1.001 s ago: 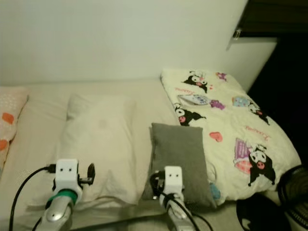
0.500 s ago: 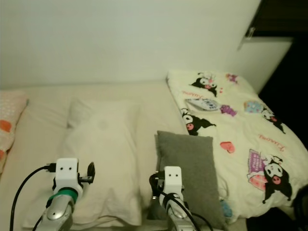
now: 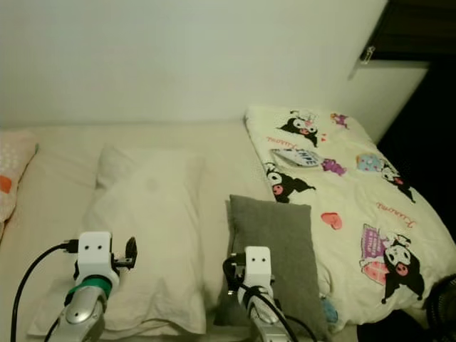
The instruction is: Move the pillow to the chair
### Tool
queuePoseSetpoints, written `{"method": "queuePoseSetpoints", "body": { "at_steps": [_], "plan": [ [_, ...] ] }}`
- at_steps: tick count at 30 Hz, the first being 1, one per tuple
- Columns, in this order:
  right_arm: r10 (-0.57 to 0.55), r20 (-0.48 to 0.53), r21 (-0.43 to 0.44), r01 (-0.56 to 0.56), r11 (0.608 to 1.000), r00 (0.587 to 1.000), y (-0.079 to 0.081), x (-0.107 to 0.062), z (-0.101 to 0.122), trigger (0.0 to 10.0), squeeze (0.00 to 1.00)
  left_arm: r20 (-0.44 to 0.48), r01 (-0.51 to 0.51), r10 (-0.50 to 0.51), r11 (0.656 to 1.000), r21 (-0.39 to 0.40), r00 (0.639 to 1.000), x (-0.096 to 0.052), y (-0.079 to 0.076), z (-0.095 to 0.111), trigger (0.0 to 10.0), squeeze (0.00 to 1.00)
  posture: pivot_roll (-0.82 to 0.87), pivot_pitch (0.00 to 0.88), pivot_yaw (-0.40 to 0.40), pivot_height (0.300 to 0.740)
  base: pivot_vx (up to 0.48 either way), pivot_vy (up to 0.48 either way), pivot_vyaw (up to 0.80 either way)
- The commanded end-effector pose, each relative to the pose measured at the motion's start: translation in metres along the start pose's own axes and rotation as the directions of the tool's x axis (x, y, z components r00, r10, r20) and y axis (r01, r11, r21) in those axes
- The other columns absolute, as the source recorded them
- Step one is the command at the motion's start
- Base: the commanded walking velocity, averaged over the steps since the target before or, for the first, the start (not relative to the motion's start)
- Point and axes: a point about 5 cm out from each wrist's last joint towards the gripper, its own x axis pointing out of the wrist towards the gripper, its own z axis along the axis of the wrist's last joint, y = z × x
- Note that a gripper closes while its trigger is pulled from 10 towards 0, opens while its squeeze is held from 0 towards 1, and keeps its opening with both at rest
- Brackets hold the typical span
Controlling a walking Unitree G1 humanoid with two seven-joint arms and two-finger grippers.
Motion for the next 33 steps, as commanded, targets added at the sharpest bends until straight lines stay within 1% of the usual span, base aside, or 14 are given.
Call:
{"method": "queuePoseSetpoints", "body": {
  "at_steps": [1,22,23,25,27,33],
  "plan": [
    [-0.009,-0.024,0.007,0.009,1.000,1.000,-0.0026,-0.0025,-0.0077,10.0,0.00,-0.037,0.004,-0.005,1.000,-0.014,0.999,-0.0021,-0.0027,-0.0080,10.0,0.00,0.06,0.080,-0.006,0.740,0.000,-0.480,0.00],
    [-0.022,-0.033,0.016,0.022,1.000,0.999,-0.0043,-0.0038,-0.0108,10.0,0.00,-0.047,0.003,-0.004,1.000,-0.021,0.999,-0.0032,-0.0027,-0.0085,10.0,0.00,0.06,0.083,-0.003,0.740,0.000,-0.477,0.00],
    [-0.022,-0.033,0.016,0.023,1.000,0.999,-0.0045,-0.0038,-0.0107,10.0,0.00,-0.065,-0.003,0.001,0.999,-0.036,0.998,-0.0031,-0.0027,-0.0093,10.0,0.00,0.06,0.084,-0.003,0.740,0.000,0.000,0.00],
    [-0.023,-0.032,0.016,0.023,1.000,0.999,-0.0046,-0.0038,-0.0107,10.0,0.00,-0.064,-0.002,-0.001,0.999,-0.041,0.998,-0.0030,-0.0028,-0.0088,10.0,0.00,0.06,0.084,-0.003,0.740,0.000,0.000,0.00],
    [-0.023,-0.032,0.016,0.023,1.000,0.999,-0.0046,-0.0039,-0.0107,10.0,0.00,-0.075,0.004,-0.009,0.998,-0.059,0.997,-0.0030,-0.0032,-0.0096,10.0,0.00,0.06,0.084,-0.003,0.740,0.000,0.480,0.00],
    [-0.024,-0.032,0.017,0.024,1.000,0.999,-0.0043,-0.0044,-0.0111,10.0,0.00,-0.078,0.004,-0.009,0.998,-0.063,0.997,-0.0033,-0.0014,-0.0106,10.0,0.00,0.06,0.088,-0.001,0.740,0.000,0.480,0.00]
  ]
}}
